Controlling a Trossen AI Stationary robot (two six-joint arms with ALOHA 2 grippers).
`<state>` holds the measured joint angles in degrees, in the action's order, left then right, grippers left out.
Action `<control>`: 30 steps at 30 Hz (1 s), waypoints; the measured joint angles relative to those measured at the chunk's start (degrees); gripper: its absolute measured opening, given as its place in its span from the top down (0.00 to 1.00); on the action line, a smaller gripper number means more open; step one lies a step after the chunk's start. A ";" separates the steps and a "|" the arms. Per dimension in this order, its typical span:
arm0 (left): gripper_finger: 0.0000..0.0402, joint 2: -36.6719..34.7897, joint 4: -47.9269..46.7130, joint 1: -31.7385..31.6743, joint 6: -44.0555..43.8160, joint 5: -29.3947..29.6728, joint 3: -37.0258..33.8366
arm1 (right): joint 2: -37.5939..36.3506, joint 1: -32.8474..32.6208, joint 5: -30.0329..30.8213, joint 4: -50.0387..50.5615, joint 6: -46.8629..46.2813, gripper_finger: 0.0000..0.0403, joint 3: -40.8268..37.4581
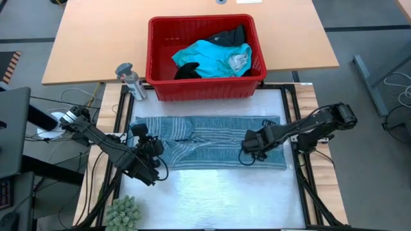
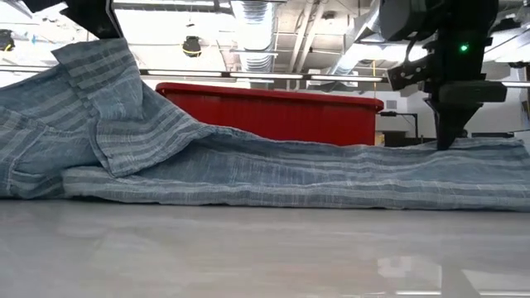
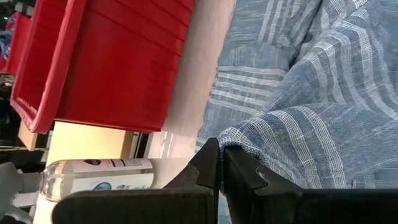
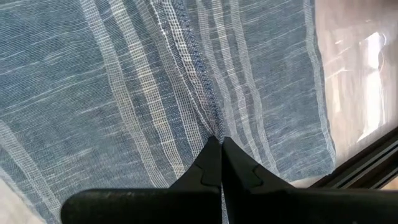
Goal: Fold Laundry from Bin
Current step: Fold the patterned blue shirt
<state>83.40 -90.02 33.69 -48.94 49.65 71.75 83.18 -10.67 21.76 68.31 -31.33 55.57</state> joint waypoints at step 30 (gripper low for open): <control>1.00 0.04 0.01 -4.28 5.02 0.19 0.00 | 0.52 4.17 -0.58 -4.92 0.90 0.92 -3.65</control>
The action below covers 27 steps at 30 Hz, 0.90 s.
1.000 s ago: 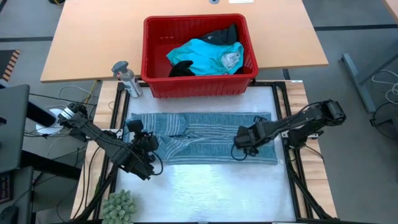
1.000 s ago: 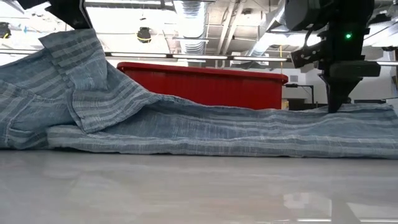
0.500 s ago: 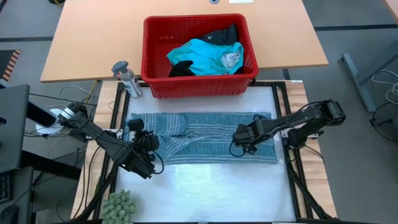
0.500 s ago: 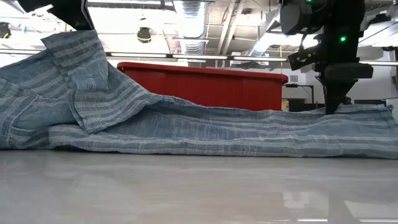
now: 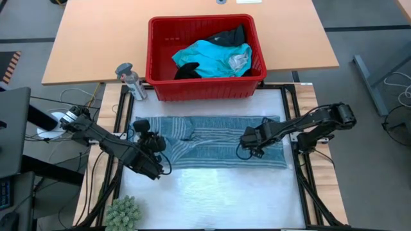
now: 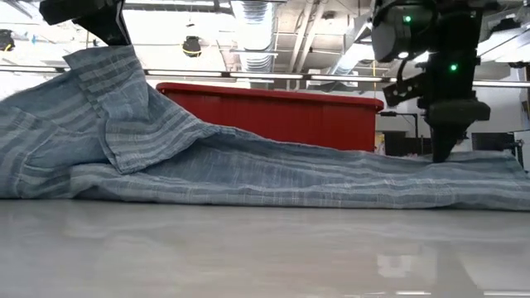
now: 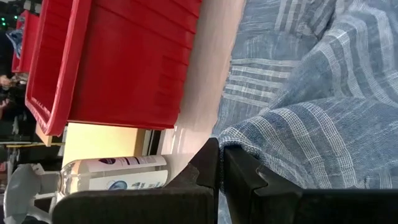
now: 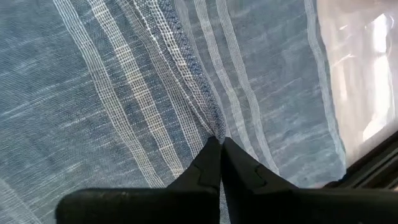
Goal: Fold Laundry from Bin
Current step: Fold the patterned blue shirt
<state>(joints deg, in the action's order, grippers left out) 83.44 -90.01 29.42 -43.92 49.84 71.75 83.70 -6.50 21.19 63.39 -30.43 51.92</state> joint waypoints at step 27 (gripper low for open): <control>1.00 0.02 2.02 -3.44 1.32 -4.30 -0.21 | -3.53 -0.12 2.41 0.38 -2.56 0.60 -1.53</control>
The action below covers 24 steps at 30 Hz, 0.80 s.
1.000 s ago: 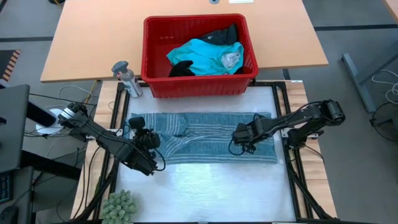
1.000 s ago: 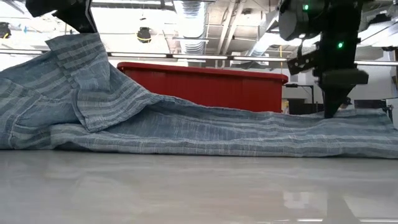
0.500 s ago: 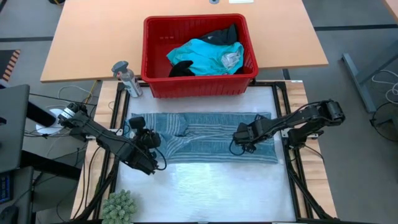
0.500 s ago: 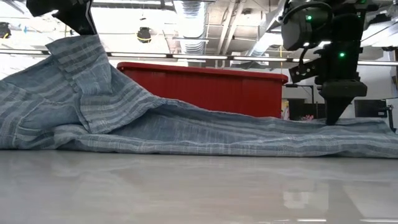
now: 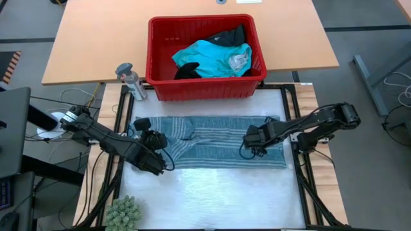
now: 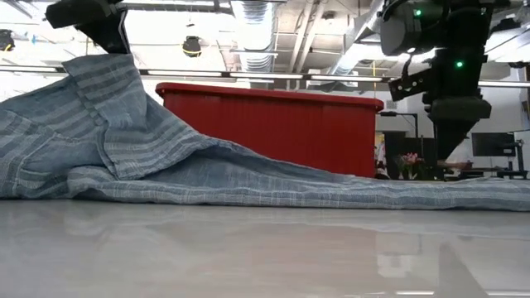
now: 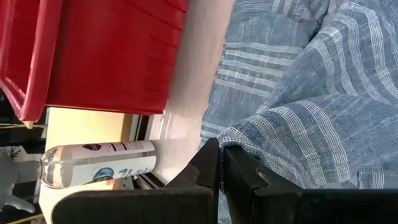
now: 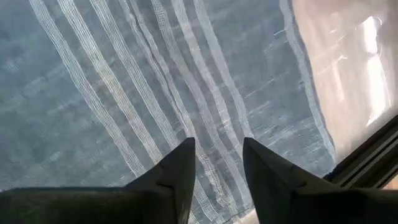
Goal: Fold Laundry from Bin
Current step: Fold the patterned blue shirt
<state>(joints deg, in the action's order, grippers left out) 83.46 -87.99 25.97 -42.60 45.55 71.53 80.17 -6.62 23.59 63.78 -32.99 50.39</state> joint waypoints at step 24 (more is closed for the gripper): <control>0.94 0.00 9.94 -2.24 6.60 -4.90 -7.72 | 7.91 -7.99 -2.87 -23.44 0.94 0.69 -3.95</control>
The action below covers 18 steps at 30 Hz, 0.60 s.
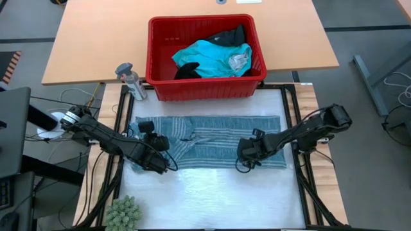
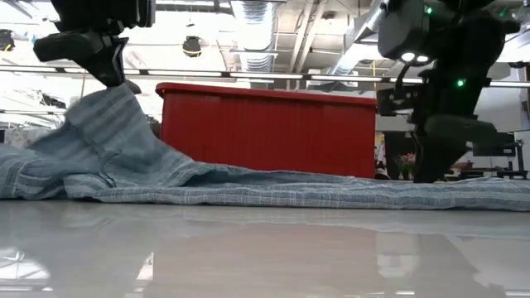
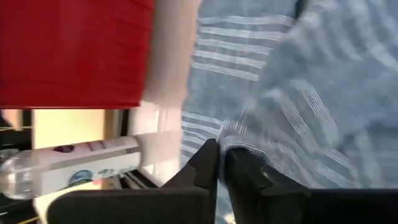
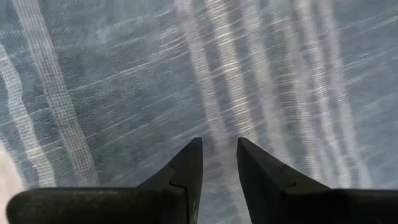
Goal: Fold Laundry from Bin
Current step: Fold the patterned blue shirt
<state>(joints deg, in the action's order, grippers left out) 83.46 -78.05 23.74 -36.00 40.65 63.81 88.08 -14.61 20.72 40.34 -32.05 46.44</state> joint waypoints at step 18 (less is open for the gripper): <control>0.65 -1.09 -7.30 -6.50 -2.19 3.60 -0.16 | 3.01 0.13 -1.15 -1.56 1.08 0.69 -0.07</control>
<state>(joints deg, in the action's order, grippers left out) 82.37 -85.35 17.24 -38.18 44.25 63.65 91.09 -14.48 19.57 38.77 -30.97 46.37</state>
